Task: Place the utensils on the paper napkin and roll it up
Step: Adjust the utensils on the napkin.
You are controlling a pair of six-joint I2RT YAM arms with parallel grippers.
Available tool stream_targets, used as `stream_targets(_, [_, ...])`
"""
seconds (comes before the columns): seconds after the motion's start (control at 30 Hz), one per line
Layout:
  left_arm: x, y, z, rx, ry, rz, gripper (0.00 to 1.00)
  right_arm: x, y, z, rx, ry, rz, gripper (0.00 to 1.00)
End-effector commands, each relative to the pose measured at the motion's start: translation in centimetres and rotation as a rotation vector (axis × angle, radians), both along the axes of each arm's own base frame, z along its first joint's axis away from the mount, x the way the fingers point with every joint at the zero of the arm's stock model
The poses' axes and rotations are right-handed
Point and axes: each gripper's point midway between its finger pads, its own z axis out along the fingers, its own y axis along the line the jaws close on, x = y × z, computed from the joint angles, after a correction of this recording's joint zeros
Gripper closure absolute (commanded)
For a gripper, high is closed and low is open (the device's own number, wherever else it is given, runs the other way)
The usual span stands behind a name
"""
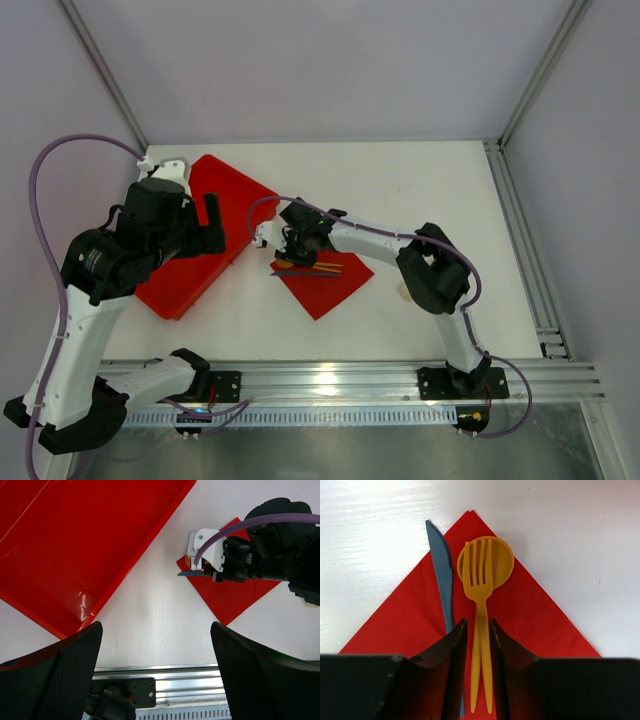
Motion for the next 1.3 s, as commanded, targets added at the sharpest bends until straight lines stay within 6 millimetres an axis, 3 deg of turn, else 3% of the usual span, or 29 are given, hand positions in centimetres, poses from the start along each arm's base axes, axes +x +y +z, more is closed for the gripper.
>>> stream_targets(0.0, [-0.9,0.8,0.2,0.013,0.009,0.012,0.10,0.5,1.1,0.9,0.044,0.002,0.001,0.73])
stream_targets(0.37, [-1.1,0.9,0.2,0.007,0.009,0.015,0.10,0.8,1.0,0.6,0.043,0.005,-0.008,0.76])
stream_targets(0.83, [-1.0,0.8,0.1,0.006,0.012,0.019,0.10,1.1,1.4,1.0,0.066,0.000,-0.018,0.90])
stream_targets(0.97, [-1.1,0.9,0.0,0.008,0.014,0.018,0.10,1.1,1.5,1.5,0.085,-0.002,-0.025,0.96])
stream_targets(1.27, [-0.9,0.8,0.1,0.009,0.009,0.015,0.10,1.2,1.3,2.7,0.123,-0.003,-0.046,0.96])
